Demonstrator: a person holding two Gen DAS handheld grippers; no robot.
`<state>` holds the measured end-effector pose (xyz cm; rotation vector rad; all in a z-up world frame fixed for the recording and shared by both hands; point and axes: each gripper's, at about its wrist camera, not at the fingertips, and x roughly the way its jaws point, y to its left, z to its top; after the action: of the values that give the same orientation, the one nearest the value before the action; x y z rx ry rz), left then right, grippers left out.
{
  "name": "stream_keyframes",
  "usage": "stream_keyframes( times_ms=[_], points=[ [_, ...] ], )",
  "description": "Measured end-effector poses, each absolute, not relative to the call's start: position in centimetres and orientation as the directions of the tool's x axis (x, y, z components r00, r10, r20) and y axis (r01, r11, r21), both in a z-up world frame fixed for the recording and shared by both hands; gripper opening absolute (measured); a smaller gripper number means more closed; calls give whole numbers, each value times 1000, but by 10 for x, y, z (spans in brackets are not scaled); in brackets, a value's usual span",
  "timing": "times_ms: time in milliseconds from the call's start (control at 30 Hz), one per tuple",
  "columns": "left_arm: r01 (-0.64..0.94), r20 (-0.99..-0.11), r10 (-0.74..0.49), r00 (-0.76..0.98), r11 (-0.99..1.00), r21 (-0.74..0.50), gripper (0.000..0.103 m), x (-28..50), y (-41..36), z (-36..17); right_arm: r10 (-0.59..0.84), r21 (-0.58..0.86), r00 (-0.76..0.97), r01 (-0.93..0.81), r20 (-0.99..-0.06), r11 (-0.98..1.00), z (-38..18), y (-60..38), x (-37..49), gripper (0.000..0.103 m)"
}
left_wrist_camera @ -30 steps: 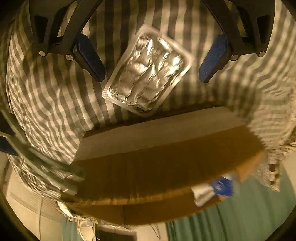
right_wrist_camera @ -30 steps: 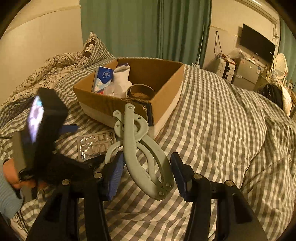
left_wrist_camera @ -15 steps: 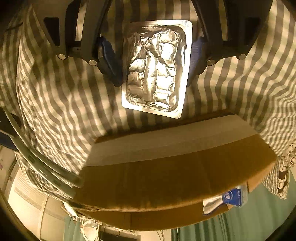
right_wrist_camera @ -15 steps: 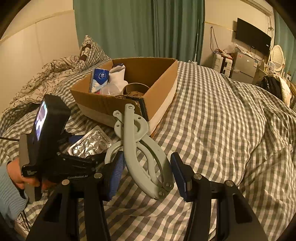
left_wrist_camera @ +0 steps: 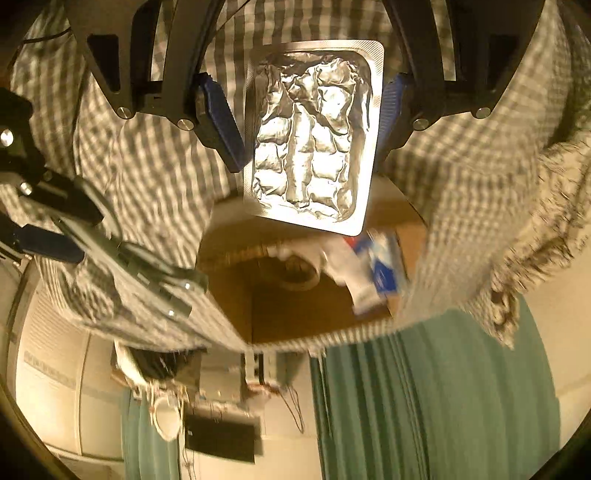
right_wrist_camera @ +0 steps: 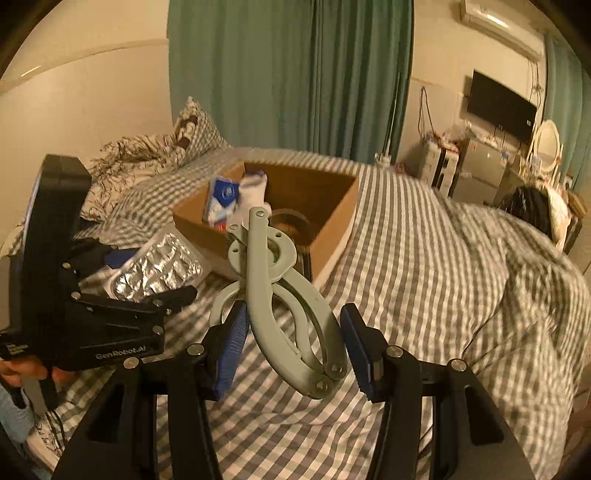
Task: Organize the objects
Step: 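Lower the blister pack and clip into the box and open both tools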
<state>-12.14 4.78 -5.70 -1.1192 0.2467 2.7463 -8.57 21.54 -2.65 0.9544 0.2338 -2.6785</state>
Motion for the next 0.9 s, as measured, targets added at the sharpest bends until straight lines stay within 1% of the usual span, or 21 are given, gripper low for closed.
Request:
stream_keyframes(
  times_ms=[267,467,667,767,900],
  points=[
    [-183,-625,76,-777,-977,108,68,-144,49,-4,-215,-125,-813,331,-542,-935,33,201,-98,51],
    [-164,-591,73,-803,-981,101,68,-190,40,26,-241,-105,-837,332,-491,-937,68,192,-136,51],
    [-140,-588,67,-806,-987,79,68,-237,30,32,-269,-35,-825,329,-497,-944,75,188,-194,51],
    [-132,-601,65,-797,-989,69,68,-259,28,20,-275,-7,-810,326,-518,-945,63,184,-224,51],
    [-151,-613,99,-784,-988,34,68,-285,24,-7,-281,38,-784,313,-554,-949,38,184,-259,51]
  ],
)
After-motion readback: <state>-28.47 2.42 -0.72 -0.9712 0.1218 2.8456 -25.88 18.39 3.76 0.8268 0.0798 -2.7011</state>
